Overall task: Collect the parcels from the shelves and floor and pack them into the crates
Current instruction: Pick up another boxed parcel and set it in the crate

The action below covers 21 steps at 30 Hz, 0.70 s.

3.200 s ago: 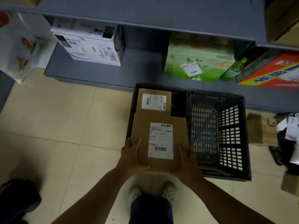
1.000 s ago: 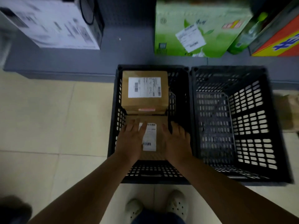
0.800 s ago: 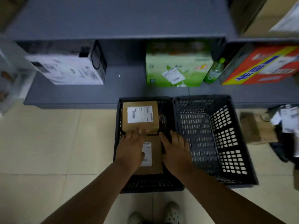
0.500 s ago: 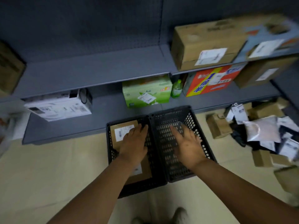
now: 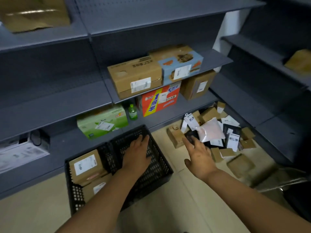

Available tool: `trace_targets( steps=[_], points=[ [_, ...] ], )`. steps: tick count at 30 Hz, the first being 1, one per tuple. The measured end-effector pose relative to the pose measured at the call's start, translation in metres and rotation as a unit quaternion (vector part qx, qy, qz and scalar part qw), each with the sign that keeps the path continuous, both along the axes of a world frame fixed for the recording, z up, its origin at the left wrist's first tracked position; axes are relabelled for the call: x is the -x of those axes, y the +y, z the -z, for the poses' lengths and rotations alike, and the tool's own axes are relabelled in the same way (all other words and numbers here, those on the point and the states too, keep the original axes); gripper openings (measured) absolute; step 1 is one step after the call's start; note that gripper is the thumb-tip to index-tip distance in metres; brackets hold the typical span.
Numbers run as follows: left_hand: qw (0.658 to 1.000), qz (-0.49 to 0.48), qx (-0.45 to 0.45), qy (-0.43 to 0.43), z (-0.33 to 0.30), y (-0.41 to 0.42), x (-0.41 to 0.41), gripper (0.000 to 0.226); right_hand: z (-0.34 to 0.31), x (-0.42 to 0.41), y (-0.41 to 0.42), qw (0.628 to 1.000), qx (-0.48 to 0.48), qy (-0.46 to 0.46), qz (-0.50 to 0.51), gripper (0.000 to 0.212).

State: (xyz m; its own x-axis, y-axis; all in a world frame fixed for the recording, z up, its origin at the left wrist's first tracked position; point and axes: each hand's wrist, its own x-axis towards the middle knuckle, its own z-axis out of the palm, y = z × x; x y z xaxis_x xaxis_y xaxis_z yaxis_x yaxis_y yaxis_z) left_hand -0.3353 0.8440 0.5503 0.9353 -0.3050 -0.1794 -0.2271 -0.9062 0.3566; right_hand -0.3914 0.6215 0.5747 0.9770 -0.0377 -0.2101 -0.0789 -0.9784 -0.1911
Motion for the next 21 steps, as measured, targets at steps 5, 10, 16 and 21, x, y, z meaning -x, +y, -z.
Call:
trace_targets(
  steps=[5, 10, 16, 21],
  points=[
    [0.999, 0.024, 0.022, -0.005, -0.015, -0.098, 0.007, 0.08, -0.01, 0.02, -0.095, 0.999, 0.01, 0.019, 0.027, 0.077],
    [0.999, 0.032, 0.023, -0.006, -0.016, -0.155, 0.0, 0.08, -0.012, 0.017, -0.16, 0.998, 0.025, 0.038, 0.045, 0.078],
    [0.999, 0.021, 0.019, 0.027, -0.001, -0.179, -0.027, 0.079, -0.001, -0.015, -0.196, 0.997, 0.017, 0.062, 0.047, 0.077],
    [0.999, 0.022, 0.002, 0.049, 0.023, -0.193, -0.075, 0.076, 0.017, -0.067, -0.215, 0.997, 0.03, 0.071, 0.029, 0.078]
  ],
)
